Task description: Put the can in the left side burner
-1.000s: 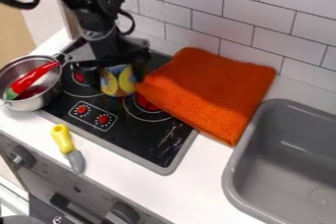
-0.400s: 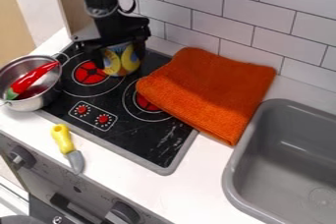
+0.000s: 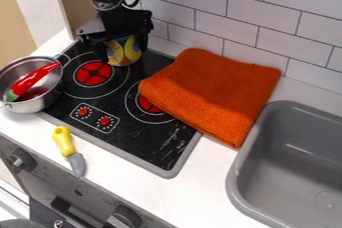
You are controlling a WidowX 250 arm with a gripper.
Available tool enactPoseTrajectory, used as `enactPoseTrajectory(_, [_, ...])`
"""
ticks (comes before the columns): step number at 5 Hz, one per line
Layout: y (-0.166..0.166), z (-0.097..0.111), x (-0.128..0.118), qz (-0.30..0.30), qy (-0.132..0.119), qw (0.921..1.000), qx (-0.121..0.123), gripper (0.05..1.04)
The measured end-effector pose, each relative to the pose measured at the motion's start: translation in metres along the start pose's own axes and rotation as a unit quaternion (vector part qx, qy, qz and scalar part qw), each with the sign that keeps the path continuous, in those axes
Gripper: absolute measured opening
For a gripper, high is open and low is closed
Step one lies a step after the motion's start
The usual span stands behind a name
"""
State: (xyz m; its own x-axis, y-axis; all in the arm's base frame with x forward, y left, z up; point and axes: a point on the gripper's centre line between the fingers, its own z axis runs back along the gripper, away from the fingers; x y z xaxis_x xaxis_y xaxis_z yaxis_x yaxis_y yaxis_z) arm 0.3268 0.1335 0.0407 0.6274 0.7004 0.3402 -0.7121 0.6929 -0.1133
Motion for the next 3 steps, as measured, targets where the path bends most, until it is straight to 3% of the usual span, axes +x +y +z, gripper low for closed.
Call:
enactPoseTrajectory(1, [0.000, -0.001, 0.000, 0.001, 0.003, 1.0000, 0.000, 0.999])
enactPoseTrajectory(2, [0.003, 0.003, -0.017, -0.019, 0.027, 0.9994, -0.005, 0.999])
enactPoseTrajectory(3, [0.001, 0.027, -0.034, -0.039, 0.041, 0.9982, -0.018, 0.999])
